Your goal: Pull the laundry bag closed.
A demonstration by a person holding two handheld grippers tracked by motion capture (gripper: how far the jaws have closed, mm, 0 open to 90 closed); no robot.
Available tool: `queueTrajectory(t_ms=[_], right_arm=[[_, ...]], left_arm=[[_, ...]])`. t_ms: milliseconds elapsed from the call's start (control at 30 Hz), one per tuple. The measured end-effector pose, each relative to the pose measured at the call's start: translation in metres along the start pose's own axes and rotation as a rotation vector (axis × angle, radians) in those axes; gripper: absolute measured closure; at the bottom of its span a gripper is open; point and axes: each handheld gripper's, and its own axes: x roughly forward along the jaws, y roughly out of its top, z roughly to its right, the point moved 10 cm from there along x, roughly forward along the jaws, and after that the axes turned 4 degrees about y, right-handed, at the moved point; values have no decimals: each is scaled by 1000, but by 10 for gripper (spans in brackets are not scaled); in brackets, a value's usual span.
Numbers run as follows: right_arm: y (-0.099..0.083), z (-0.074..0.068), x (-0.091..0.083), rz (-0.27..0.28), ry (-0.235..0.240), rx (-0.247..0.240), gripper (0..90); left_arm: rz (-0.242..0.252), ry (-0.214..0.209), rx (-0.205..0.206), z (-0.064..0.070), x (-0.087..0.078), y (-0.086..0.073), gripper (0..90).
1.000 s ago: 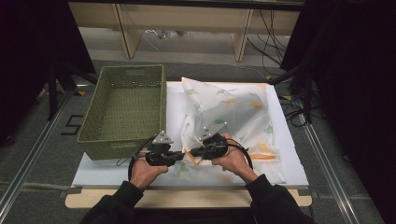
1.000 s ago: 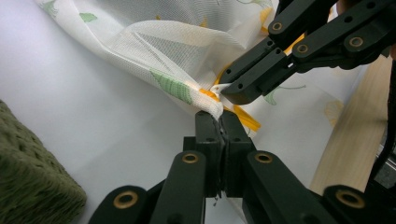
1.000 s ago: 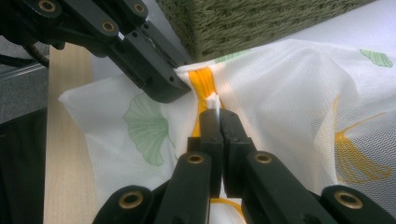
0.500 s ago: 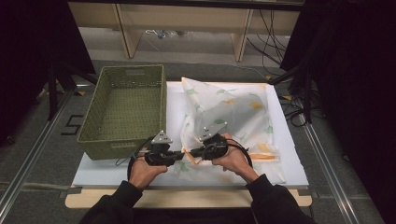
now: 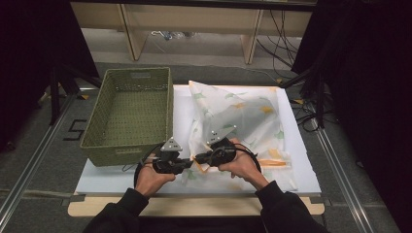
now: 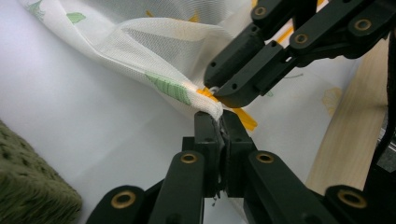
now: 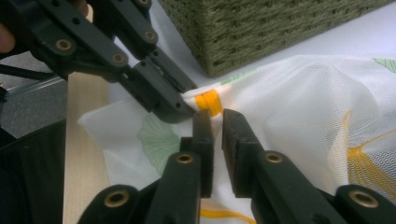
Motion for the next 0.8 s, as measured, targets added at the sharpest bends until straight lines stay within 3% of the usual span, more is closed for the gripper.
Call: queueTrajectory(t_ms=[233, 333, 433, 467, 600, 667, 733, 800], right_arm=[[-2, 0, 3, -27, -9, -11, 843], [0, 2, 3, -4, -15, -35, 871], [-1, 0, 2, -12, -2, -30, 873], [-2, 0, 2, -15, -9, -5, 872], [-2, 1, 2, -11, -5, -7, 873], [-3, -1, 2, -24, -1, -2, 875], [-4, 0, 2, -27, 0, -16, 876], [-5, 0, 3, -40, -6, -37, 900]], left_arm=[[-1, -13, 2, 0, 0, 0, 867], [12, -5, -18, 1, 0, 1, 866], [9, -7, -11, 1, 1, 1, 866], [9, -8, -11, 1, 1, 1, 865], [-1, -15, -5, 0, 0, 0, 859], [17, -20, -34, 0, 1, 2, 835], [12, -21, -31, -1, 1, 2, 827], [36, -32, -68, -1, 1, 5, 818]])
